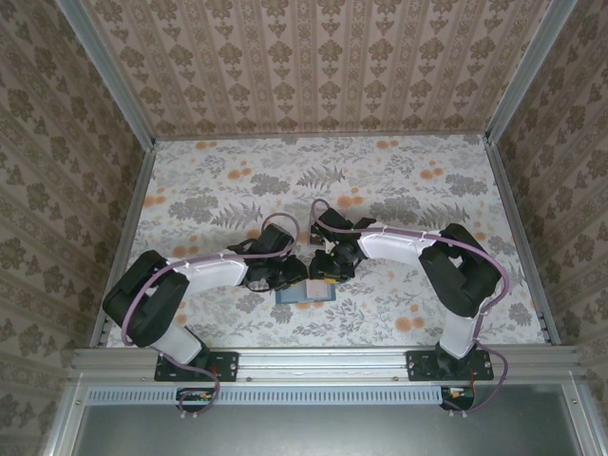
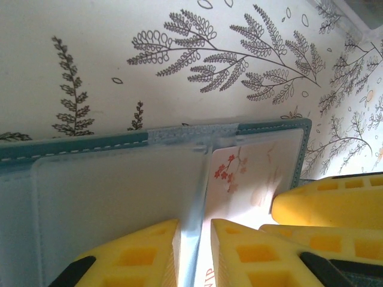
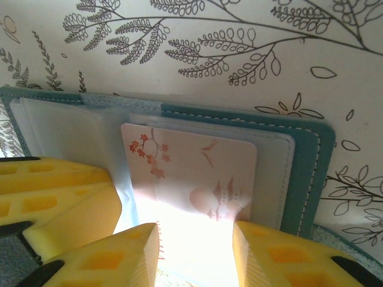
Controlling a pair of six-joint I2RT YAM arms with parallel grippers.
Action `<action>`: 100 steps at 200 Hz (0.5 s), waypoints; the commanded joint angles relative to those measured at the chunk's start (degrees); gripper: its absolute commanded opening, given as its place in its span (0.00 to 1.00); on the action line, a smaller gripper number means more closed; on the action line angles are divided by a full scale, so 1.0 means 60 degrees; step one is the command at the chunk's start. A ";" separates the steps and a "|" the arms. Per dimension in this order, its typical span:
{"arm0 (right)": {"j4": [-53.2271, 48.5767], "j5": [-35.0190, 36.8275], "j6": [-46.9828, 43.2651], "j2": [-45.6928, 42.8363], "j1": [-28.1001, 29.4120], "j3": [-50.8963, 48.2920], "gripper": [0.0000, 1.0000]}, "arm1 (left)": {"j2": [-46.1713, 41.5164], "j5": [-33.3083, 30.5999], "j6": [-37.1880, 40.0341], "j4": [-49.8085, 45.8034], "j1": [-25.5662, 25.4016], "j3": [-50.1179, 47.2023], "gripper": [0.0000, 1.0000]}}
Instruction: Take the credit cards out of the card holder
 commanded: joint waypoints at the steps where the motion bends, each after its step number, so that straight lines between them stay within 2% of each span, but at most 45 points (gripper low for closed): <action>1: -0.0026 0.0259 -0.0038 0.0284 0.0042 -0.0131 0.37 | -0.0162 -0.0212 0.0297 -0.0756 -0.0104 0.0465 0.22; 60: 0.0088 0.0084 0.0018 0.0292 0.0031 -0.0202 0.34 | -0.1238 -0.0762 0.0451 -0.1430 -0.0045 0.0492 0.20; 100: 0.0115 0.0074 0.0150 -0.0273 0.0016 -0.0276 0.34 | -0.1290 -0.0103 0.0333 -0.0669 -0.0117 0.0690 0.20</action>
